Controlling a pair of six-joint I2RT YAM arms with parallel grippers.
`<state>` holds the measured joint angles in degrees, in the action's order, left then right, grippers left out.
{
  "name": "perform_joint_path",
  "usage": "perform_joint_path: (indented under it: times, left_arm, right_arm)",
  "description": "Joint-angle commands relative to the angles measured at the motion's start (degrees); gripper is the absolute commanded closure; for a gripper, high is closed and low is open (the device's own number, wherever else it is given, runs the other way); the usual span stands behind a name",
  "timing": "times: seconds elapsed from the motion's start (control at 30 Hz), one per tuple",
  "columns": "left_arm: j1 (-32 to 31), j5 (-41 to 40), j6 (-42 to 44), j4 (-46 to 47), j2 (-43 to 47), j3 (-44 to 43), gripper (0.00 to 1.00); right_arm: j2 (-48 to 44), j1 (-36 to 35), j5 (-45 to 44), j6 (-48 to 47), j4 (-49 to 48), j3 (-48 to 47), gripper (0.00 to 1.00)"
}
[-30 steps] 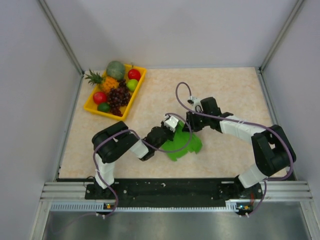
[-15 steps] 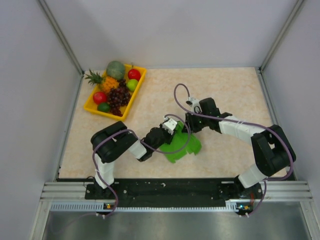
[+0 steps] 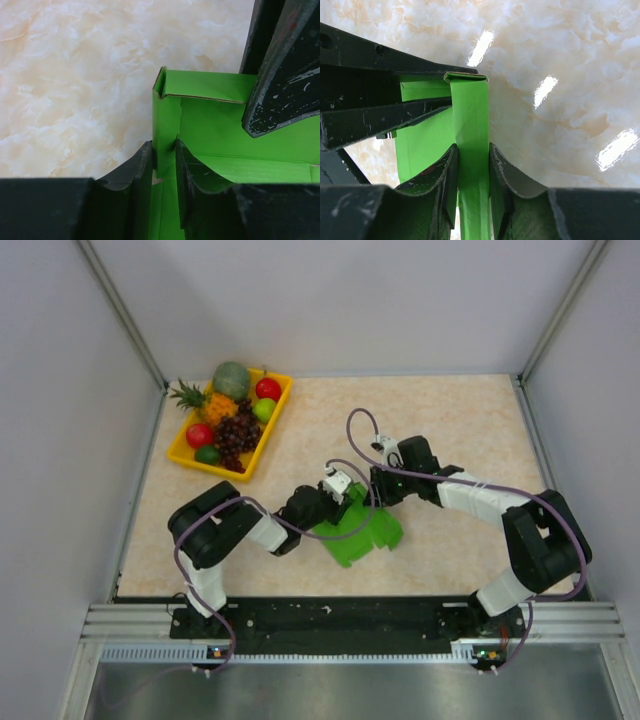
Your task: Fold the paper box
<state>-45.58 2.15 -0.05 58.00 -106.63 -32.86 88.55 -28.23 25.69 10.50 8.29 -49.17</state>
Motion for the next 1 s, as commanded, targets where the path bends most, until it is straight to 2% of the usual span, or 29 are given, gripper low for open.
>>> perform_joint_path:
  times: [0.0, 0.07, 0.23, 0.27, 0.37, 0.43, 0.5, 0.53, 0.67, 0.73, 0.83, 0.97]
  left_arm:
    - [1.0, 5.5, -1.5, -0.4, 1.3, -2.8, 0.74]
    - [1.1, 5.4, -1.5, -1.0, 1.0, -3.8, 0.81]
    - [1.0, 4.0, -1.9, -2.6, -0.3, -6.6, 0.85]
    - [1.1, 4.3, -2.0, -2.8, -0.5, -6.9, 0.84]
    - [1.0, 4.9, -2.0, -3.2, -0.9, -7.3, 0.71]
    - [1.0, 4.6, -2.1, -3.2, -0.8, -7.2, 0.71]
    - [1.1, 3.7, -2.3, -3.1, -0.3, -7.1, 0.78]
    - [1.0, 3.3, -2.8, -2.9, -0.3, -7.0, 0.85]
    - [0.8, 1.4, -2.3, -4.6, -1.4, -8.6, 0.94]
    - [0.5, -1.3, -2.0, -6.4, -2.2, -9.6, 0.98]
    - [-2.0, -11.3, -1.9, -12.7, -3.1, -13.2, 1.0]
    - [-4.9, -20.3, -1.2, -6.3, -4.2, -11.0, 1.0]
  right_arm:
    - [-1.5, -0.8, 0.8, -0.8, -0.1, -1.5, 0.83]
    - [-1.0, -0.9, 1.1, -0.8, -0.2, -1.5, 0.84]
    - [-0.1, -2.1, 1.4, -0.9, -0.4, -2.0, 0.85]
    - [0.1, -2.3, 1.5, -1.0, -0.4, -1.9, 0.85]
    - [0.5, -2.4, 1.6, -0.7, -0.6, -2.2, 0.86]
    - [0.7, -2.4, 1.5, -0.7, -0.6, -2.3, 0.86]
    - [0.7, -2.8, 1.5, -0.7, -0.7, -2.4, 0.87]
    - [0.8, -3.0, 1.6, -0.7, -0.8, -2.5, 0.87]
    - [1.2, -3.3, 1.6, -0.6, -0.9, -2.7, 0.87]
    - [1.1, -3.4, 1.7, -0.2, -1.3, -2.7, 0.87]
    - [1.2, -3.8, 2.6, 0.8, -2.4, -2.7, 0.87]
    - [1.6, -5.1, 2.8, 2.2, -3.5, -2.6, 0.88]
